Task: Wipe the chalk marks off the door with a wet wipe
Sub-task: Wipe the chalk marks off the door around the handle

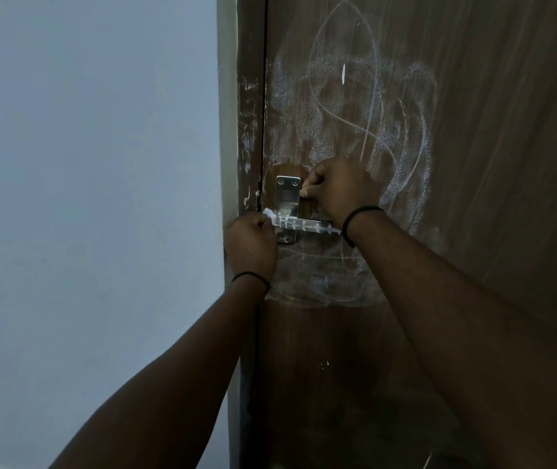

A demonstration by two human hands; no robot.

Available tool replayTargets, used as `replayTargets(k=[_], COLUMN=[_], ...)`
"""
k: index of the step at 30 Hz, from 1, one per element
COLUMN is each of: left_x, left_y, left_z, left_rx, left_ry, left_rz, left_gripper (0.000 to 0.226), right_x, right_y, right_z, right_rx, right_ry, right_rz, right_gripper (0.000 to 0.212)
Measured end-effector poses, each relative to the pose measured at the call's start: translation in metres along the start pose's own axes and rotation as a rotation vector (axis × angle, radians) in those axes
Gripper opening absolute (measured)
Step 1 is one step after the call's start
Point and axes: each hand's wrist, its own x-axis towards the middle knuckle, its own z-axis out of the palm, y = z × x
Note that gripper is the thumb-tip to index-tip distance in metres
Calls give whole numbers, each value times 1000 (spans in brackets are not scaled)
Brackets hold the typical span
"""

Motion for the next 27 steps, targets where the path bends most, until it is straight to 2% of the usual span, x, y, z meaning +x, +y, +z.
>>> replayTargets(k=[5,7,11,15,18,21,23,25,27], left_x=[-26,-32,-34,-37,-36,-36,-34,-30,-28], left_y=[-14,-15,-14,-19,-18,-15,-10,-6,-3], left_z=[-5,-2,8,17,24,29,30,29,27], left_rx=[-103,-130,-278,-364,-469,-539,-569,-598,-645], left_ry=[-167,-146,-68,-18,23,-20,-66,-101,-145], left_rz=[-158,-236,-411,-435,-525,-611,-653,-713,-767], left_gripper=[8,9,9,14,12,11,11,14,14], right_x=[-5,-11,-27,-54,-73,-93,-105,-118,-127], right_y=[-2,-1,14,35,45,43,42,44,44], right_z=[0,2,3,5,13,27,39,51,62], right_rx=[-12,-39,41,101,181,337,460,529,543], right_ry=[-3,11,179,296,363,520,624,614,471], right_rz=[11,27,83,44,17,73,180,312,380], right_gripper=[7,9,16,10,10,9,3,7,7])
